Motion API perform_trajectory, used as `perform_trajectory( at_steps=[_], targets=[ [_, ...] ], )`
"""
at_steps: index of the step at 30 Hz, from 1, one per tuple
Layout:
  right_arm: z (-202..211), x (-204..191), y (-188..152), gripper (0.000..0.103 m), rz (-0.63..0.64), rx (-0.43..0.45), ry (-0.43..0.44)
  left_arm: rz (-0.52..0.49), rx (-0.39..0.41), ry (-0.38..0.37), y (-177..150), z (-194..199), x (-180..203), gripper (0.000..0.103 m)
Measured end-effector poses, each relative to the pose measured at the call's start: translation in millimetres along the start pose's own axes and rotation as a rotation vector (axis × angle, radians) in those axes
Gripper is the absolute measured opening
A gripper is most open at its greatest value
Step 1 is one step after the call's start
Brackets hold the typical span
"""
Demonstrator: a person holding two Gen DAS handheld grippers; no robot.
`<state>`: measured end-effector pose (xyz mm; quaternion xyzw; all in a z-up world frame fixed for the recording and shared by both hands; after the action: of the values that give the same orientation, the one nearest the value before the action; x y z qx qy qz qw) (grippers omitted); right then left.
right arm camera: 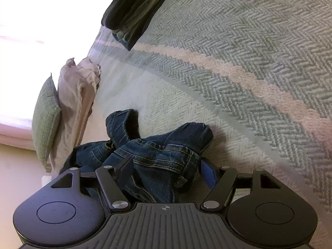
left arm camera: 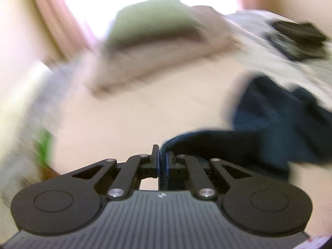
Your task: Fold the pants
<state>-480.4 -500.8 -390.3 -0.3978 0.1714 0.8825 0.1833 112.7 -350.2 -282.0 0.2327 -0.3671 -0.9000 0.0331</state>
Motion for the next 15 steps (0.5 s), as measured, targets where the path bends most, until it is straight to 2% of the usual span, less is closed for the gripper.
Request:
perform_trajectory(
  at_steps=[2, 3, 5, 6, 8, 9, 10, 11, 12, 15],
  targets=[
    [2.6, -0.7, -1.0, 0.067, -0.009, 0.015, -0.009, 0.008, 0.032, 0.097, 36.9, -32.9, -43.9, 0.006],
    [2.6, -1.8, -2.7, 0.067, -0.007, 0.018, -0.012, 0.026, 0.015, 0.123, 51.1, -51.3, -62.0, 0.009],
    [2.8, -4.4, -4.6, 0.068, 0.001, 0.027, -0.024, 0.067, -0.045, 0.165, 68.1, -87.4, -91.5, 0.03],
    [2.8, -4.7, -5.5, 0.068, 0.002, 0.028, -0.032, 0.091, -0.083, 0.191, 69.5, -100.3, -101.0, 0.05],
    [1.5, -4.7, -6.0, 0.068, 0.001, 0.026, -0.046, 0.134, -0.109, 0.206, 61.2, -108.6, -109.1, 0.048],
    [0.9, -3.2, -6.3, 0.068, -0.004, 0.023, -0.052, 0.154, -0.112, 0.204, 49.6, -106.8, -106.7, 0.056],
    [-0.3, -1.1, -6.3, 0.068, -0.009, 0.02, -0.06, 0.173, -0.128, 0.185, 36.2, -103.9, -101.6, 0.071],
    [-1.3, 1.2, -6.1, 0.068, -0.015, 0.016, -0.067, 0.208, -0.163, 0.151, 14.4, -98.8, -92.8, 0.075],
    [-2.3, 3.4, -6.3, 0.068, -0.021, 0.011, -0.07, 0.249, -0.201, 0.112, -7.4, -92.7, -82.7, 0.075],
    [-2.6, 8.8, -5.9, 0.068, -0.041, 0.005, -0.052, 0.437, -0.366, -0.089, -90.0, -62.2, -33.9, 0.074]
  ],
)
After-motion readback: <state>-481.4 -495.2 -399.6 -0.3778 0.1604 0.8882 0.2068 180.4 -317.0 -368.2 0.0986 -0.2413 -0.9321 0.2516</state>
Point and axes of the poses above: each gripper's, at about its wrist camera, not at the fingertips, and z roughly against the way its jaws point, x to its right, y to its top, the point moved 6 cm from there along -z, roughly the way its jaws point, and after that the axes turned 4 degrees about y, right-handed, at the moved point
